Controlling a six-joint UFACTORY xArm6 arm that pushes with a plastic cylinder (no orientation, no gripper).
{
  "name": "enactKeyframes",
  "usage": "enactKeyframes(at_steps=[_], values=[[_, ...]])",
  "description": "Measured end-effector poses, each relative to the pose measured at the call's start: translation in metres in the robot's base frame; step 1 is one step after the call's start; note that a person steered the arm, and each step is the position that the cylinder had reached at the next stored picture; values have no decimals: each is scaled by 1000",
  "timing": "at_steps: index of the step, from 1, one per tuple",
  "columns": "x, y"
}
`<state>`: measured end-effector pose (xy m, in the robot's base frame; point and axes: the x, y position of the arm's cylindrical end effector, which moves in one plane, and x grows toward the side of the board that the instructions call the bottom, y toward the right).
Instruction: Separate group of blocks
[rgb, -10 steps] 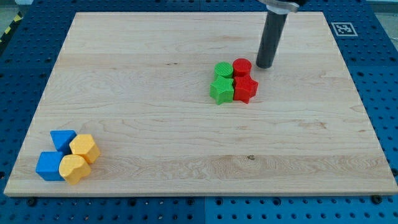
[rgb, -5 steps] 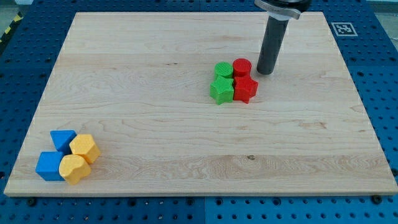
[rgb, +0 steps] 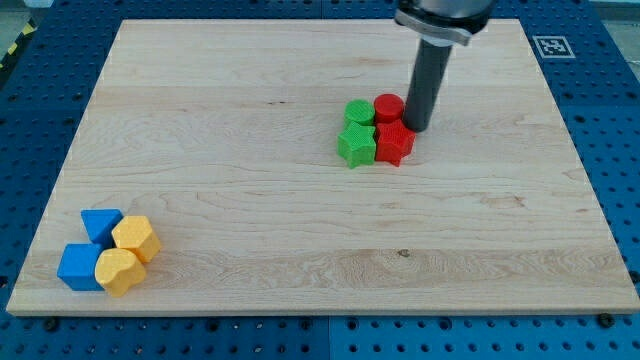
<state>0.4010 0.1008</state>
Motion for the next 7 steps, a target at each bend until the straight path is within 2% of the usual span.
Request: enactKeyframes(at_steps=[3, 4, 5, 7], values=[[3, -54], [26, -32], [28, -14], [52, -12]])
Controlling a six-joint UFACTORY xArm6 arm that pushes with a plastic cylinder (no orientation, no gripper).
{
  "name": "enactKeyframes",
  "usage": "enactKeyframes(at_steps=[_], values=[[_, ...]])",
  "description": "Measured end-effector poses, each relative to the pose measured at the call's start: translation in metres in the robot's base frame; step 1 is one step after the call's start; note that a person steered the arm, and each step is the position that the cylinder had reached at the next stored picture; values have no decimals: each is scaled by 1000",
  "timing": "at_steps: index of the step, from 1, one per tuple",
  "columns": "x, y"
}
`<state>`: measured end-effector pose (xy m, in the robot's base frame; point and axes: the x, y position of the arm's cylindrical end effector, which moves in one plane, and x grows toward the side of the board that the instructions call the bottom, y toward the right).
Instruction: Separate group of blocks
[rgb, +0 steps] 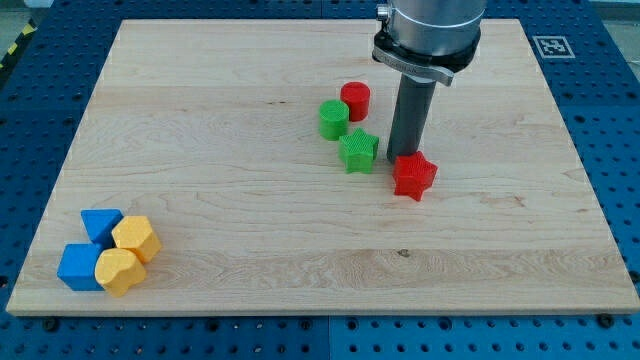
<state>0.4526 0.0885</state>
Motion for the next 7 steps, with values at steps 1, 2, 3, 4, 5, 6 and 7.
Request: enactKeyframes(at_steps=[1, 2, 3, 4, 5, 6, 7], values=[[1, 0], [13, -4], [20, -10], [36, -20], [49, 8], [63, 0], [68, -7]])
